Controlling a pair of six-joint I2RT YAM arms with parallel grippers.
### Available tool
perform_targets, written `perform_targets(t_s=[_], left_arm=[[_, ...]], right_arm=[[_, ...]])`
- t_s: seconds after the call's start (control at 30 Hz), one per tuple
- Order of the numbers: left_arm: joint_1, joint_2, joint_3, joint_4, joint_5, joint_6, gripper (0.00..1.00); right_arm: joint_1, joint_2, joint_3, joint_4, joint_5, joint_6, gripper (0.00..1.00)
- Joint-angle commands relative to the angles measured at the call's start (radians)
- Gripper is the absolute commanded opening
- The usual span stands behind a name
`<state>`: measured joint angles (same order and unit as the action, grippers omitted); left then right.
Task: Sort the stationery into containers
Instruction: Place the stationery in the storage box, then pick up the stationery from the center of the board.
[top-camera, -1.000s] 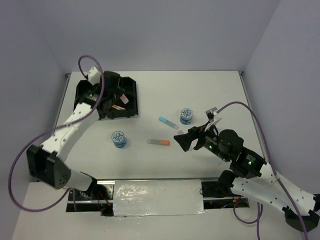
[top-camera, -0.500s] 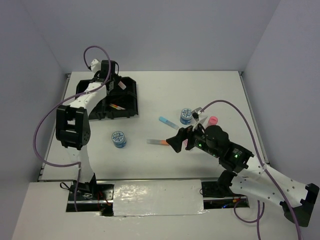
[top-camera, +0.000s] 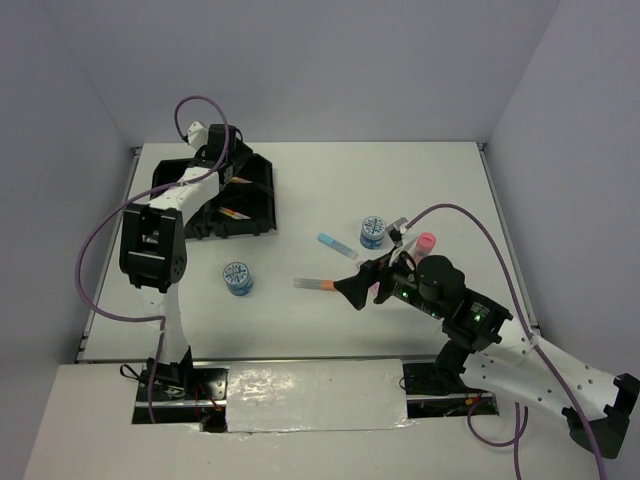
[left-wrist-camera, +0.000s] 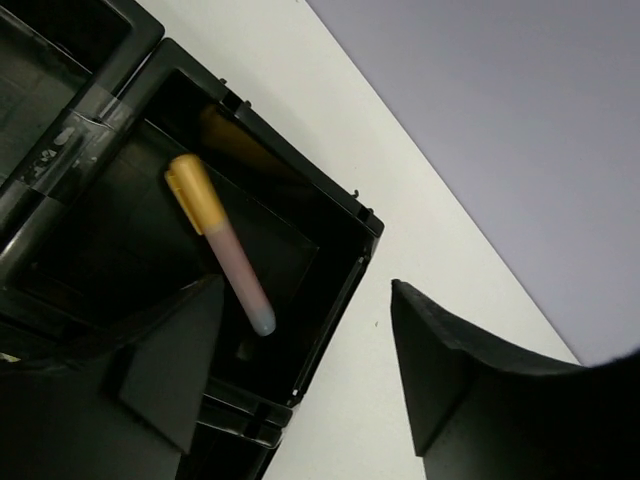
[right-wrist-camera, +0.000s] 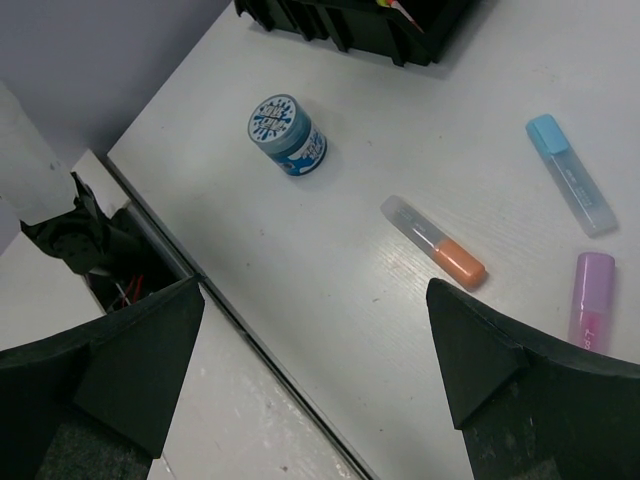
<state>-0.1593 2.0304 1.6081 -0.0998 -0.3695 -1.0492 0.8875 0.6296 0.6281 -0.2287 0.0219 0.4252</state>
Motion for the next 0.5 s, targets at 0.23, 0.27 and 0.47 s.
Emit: perform_targets(t_s=[0.23,0.27,0.47], left_arm=[[-0.075,-0.175,0.044,-0.068,-0.028,0.077,0.99],[-0.101,-0.202,0.052,-0.169,-0.079,0.09,0.99],[-0.364,-0.43,-0.078,-0.539,-0.313,-0.139,0.99]], right_arm=[[-0.004,-0.047,-0.007,0.034,0.021,-0.005,1.0],[-0.005,-0.06,-0.005,0.022,0.03,0.006,1.0],[-0.004,-0.157,0.004,-0.079,0.226,0.085,1.0]])
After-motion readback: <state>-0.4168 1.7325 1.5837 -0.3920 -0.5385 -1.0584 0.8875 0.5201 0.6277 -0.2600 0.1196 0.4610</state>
